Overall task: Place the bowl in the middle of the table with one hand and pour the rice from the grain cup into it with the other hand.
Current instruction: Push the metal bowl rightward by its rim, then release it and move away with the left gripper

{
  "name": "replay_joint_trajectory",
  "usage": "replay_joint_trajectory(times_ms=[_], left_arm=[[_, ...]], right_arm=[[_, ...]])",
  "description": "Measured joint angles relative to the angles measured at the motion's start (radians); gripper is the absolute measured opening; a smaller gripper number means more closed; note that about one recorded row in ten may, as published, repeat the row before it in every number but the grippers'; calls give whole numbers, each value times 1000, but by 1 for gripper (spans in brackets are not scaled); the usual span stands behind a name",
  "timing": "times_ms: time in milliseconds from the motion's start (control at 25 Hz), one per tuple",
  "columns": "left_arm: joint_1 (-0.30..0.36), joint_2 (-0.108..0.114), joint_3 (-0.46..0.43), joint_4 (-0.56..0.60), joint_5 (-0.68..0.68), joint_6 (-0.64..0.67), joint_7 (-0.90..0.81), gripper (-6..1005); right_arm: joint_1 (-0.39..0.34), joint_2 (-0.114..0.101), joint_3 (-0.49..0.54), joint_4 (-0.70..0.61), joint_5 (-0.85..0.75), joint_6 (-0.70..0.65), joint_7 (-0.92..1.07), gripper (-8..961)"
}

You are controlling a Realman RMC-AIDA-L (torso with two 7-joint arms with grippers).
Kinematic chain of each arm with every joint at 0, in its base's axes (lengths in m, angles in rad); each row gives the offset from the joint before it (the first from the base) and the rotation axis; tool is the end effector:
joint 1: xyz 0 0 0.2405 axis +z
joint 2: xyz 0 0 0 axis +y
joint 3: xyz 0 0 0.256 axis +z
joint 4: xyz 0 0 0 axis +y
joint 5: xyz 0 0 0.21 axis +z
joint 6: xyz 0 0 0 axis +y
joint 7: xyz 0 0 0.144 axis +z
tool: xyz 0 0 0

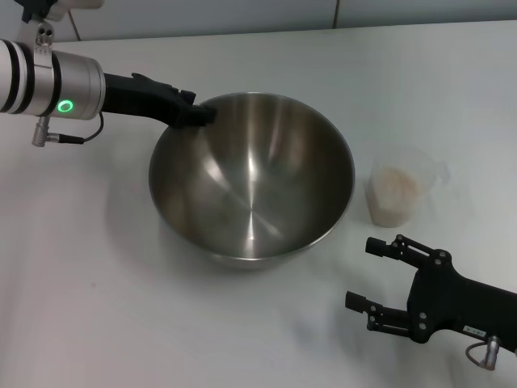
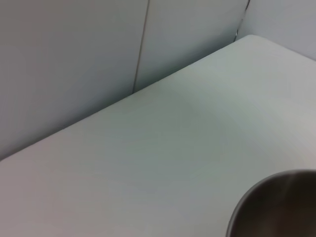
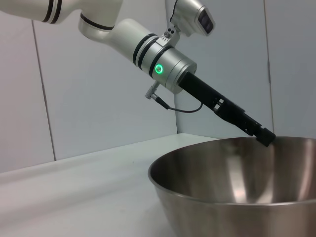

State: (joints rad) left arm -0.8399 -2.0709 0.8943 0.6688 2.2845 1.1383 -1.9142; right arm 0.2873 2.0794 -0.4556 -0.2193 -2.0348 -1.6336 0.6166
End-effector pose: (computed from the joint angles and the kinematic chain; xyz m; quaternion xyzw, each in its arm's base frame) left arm -0.1964 0.4291 -0.0218 -0.9363 -0.2864 -0.0615 0.1936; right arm 0.3257 0.2078 -0.0508 -0.9138 0.1469 0.3146 0.2109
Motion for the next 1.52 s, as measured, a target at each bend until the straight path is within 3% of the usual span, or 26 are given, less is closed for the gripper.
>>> replay_joint_trajectory(times_ms=[360, 560, 920, 1080, 1120, 1200, 1280, 1360, 1400, 1520], left_arm=[[4, 0, 13, 6, -21, 6, 3, 612], [4, 0, 14, 8, -21, 3, 3, 848], [16, 2, 8, 8, -61, 13, 32, 871], [123, 7, 6, 51, -282, 82, 174, 871], [123, 7, 6, 51, -282, 82, 174, 871], [245, 11, 2, 71, -486, 152, 318, 871], [326, 17, -9, 62, -610, 218, 430, 871], [326, 17, -9, 62, -610, 218, 430, 871], [431, 23, -33, 29, -706, 334, 605, 871], [512, 29, -72, -28, -732, 467, 792, 871]], right_arm=[[1, -1, 1, 0, -1, 0, 0, 832], [-1, -2, 5, 0, -1, -3, 0, 832], [-6, -2, 8, -2, 1, -3, 0, 831], [-8, -1, 9, -2, 3, -3, 0, 832], [-8, -1, 9, -2, 4, -2, 0, 832], [-8, -1, 9, -2, 4, -2, 0, 832], [-9, -1, 9, -2, 5, -2, 0, 831], [-9, -1, 10, -2, 5, -2, 0, 831], [-9, -1, 10, -2, 5, -2, 0, 831], [-10, -1, 11, -4, 5, -1, 0, 832]])
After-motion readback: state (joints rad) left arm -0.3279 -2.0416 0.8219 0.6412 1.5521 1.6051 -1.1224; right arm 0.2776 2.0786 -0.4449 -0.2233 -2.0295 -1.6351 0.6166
